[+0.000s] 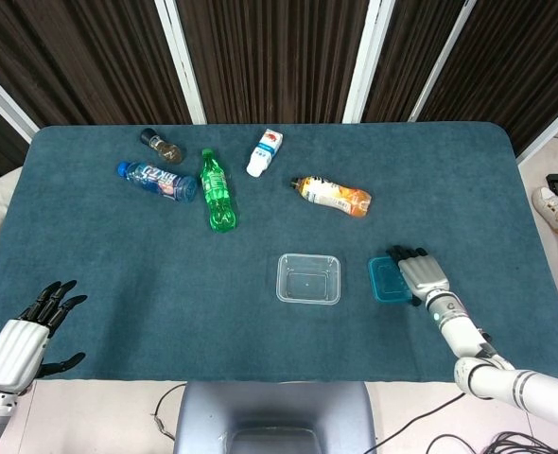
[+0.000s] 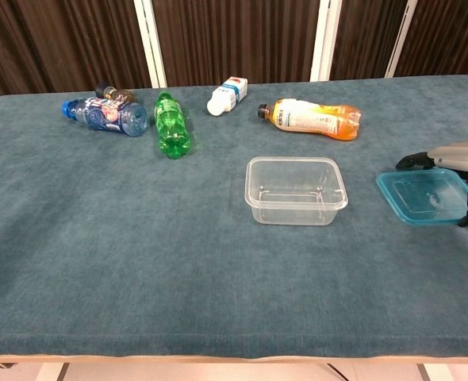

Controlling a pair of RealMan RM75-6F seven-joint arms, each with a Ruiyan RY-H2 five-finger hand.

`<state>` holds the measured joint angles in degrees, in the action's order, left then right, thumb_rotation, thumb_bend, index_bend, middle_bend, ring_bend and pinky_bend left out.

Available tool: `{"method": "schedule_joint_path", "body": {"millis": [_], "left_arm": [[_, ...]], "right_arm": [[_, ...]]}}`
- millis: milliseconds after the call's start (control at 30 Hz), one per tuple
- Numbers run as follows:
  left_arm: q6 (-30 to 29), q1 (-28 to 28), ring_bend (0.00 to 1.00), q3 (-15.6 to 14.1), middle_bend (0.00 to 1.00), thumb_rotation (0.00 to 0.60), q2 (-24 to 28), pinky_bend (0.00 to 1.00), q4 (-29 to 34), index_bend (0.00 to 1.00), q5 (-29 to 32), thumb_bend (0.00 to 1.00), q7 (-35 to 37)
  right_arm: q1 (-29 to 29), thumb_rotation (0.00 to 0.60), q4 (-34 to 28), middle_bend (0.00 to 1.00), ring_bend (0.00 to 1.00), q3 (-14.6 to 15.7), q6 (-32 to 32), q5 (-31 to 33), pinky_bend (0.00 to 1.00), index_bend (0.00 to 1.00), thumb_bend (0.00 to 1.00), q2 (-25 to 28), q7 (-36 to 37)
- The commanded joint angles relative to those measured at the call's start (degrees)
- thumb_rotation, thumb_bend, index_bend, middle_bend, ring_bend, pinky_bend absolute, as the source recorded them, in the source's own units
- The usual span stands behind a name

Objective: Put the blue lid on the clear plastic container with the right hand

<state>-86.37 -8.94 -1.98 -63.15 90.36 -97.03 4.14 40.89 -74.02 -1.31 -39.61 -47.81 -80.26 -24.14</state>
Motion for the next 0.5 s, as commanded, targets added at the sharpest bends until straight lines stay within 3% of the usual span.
{"method": "schedule_joint_path", "body": {"millis": [33,133,200,267,500], "left_arm": [[0.00,-0.03,0.05,0.02,0.07,0.600,0.00,0.34,0.02,0.20,-0.03,0.49,0.01],[-0.01,0.00,0.05,0.00,0.07,0.600,-0.01,0.34,0.01,0.20,-0.01,0.49,-0.03],[0.00,0.00,0.05,-0.02,0.07,0.600,-0.01,0.34,-0.01,0.20,-0.01,0.49,0.02],[-0.07,0.02,0.05,-0.05,0.07,0.600,0.04,0.34,0.00,0.20,-0.09,0.49,0.08],[-0.19,0.04,0.05,0.00,0.07,0.600,0.03,0.34,-0.08,0.20,-0.05,0.49,0.28]], "right_arm": [[-0.03,0.600,0.02,0.26,0.31,0.09,-0.18,-0.11,0.34,0.09,0.32,-0.02,0.02],[-0.14,0.600,-0.01,0.33,0.41,0.12,-0.52,-0.41,0.43,0.20,0.37,-0.01,0.21],[-0.54,0.600,-0.13,0.43,0.53,-0.05,-1.29,-1.13,0.56,0.38,0.43,0.02,1.04],[-1.33,0.600,-0.21,0.47,0.58,-0.01,-3.47,-2.53,0.60,0.45,0.45,0.13,1.32],[-4.48,0.600,-3.69,0.54,0.63,0.28,-11.82,-6.03,0.66,0.55,0.48,1.61,0.19]]}}
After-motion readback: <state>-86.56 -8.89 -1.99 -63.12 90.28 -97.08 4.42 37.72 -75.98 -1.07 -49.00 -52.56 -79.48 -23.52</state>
